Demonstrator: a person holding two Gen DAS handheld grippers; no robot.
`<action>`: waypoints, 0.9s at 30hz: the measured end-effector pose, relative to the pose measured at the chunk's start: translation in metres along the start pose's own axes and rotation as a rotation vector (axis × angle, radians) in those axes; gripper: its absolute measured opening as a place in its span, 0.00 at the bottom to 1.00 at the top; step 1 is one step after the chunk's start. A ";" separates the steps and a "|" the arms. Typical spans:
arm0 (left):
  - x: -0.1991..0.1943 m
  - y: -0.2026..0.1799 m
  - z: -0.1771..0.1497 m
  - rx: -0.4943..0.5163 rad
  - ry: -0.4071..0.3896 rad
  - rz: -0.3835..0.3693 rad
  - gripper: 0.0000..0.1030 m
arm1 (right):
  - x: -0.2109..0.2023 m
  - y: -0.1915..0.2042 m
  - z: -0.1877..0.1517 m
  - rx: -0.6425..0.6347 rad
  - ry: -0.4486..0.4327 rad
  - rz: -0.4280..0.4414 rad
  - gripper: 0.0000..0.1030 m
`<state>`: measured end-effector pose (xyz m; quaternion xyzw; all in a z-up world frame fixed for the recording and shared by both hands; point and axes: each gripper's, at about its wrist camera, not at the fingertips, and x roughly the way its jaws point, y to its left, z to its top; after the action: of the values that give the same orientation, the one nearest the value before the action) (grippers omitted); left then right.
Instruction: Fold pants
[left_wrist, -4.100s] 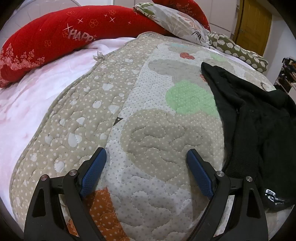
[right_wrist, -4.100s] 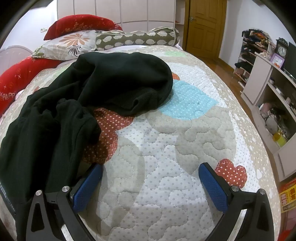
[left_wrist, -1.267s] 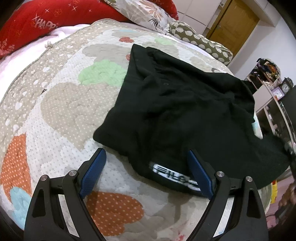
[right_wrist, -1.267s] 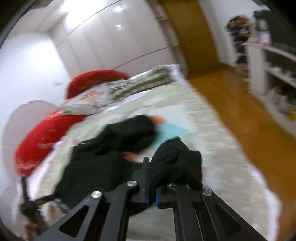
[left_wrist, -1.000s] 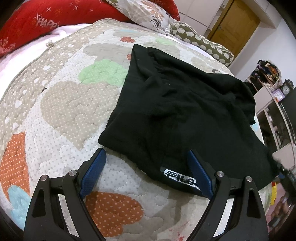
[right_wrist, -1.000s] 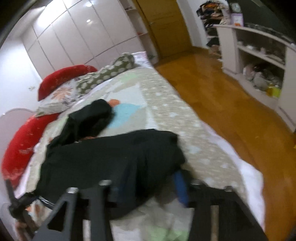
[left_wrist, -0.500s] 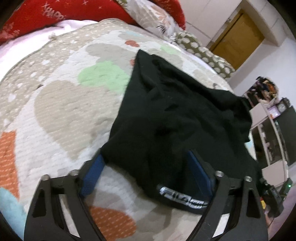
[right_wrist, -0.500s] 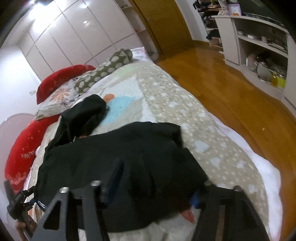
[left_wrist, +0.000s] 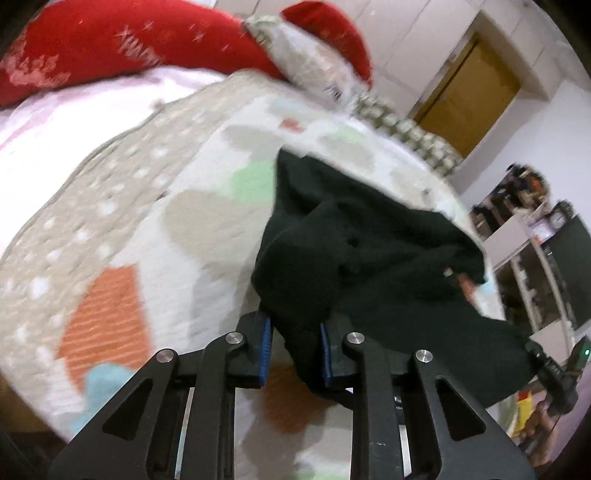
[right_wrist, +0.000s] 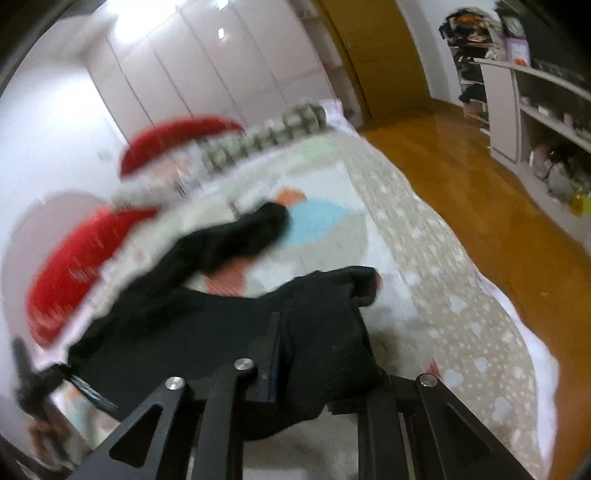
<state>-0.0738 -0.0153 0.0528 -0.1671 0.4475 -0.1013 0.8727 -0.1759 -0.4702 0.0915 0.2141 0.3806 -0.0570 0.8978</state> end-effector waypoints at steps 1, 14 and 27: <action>0.005 0.011 -0.005 -0.037 0.035 -0.006 0.19 | 0.010 -0.002 -0.004 -0.008 0.056 -0.058 0.20; -0.044 -0.001 -0.007 -0.042 -0.080 0.164 0.49 | -0.030 0.008 0.012 -0.059 -0.024 -0.114 0.40; 0.023 -0.027 -0.023 0.063 0.047 0.100 0.49 | 0.069 0.064 -0.025 -0.168 0.195 0.063 0.43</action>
<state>-0.0805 -0.0520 0.0333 -0.1146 0.4724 -0.0756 0.8706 -0.1266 -0.3978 0.0492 0.1543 0.4625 0.0243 0.8728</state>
